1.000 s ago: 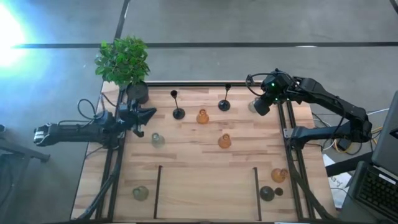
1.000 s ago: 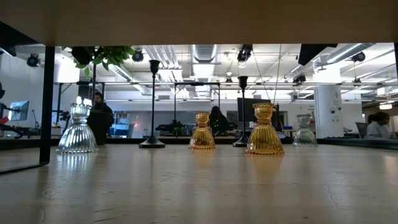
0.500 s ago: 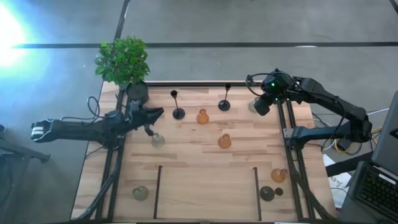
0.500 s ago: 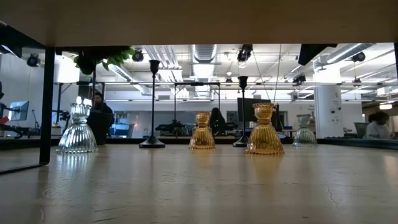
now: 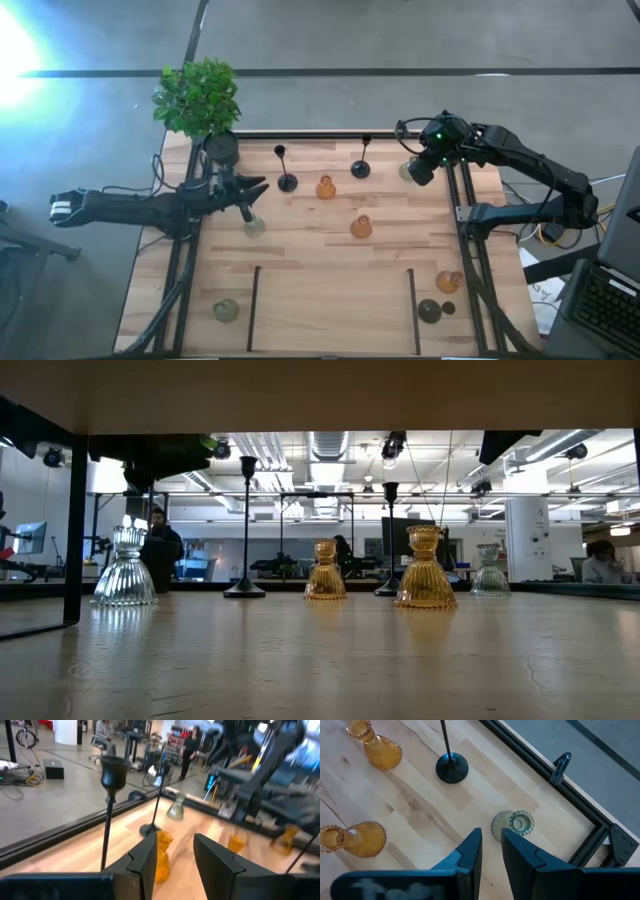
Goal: Pick & Place candle stick holders
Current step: Put the top green glass candle holder on the shelf
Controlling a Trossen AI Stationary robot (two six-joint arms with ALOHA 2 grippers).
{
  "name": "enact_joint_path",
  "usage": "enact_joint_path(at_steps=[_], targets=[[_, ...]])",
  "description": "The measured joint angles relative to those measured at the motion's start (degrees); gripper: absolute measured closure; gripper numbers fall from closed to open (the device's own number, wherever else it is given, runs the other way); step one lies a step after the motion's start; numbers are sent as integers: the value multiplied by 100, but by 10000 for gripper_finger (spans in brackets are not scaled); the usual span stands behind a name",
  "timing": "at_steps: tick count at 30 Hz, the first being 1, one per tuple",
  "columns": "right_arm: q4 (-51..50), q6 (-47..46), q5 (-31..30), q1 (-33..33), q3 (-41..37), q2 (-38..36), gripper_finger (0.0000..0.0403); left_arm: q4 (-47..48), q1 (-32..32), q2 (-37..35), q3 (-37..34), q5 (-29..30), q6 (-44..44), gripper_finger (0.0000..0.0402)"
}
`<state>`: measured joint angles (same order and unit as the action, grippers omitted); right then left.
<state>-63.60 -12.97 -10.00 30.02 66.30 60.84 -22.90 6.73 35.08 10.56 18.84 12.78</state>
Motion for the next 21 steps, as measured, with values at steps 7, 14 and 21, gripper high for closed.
enact_joint_path(at_steps=[7, 14, 21], targets=[[3, 2, 0, 0, 0, 0, 328, 4, 2, 539, 253, 976, -196, 268], [7, 6, 0, 0, 0, 0, 340, 413, 3, 1197, 781, 1007, -277, 255], [7, -5, 0, 0, 0, 0, 344, 547, 44, 1826, 1232, 1615, -413, 203]])
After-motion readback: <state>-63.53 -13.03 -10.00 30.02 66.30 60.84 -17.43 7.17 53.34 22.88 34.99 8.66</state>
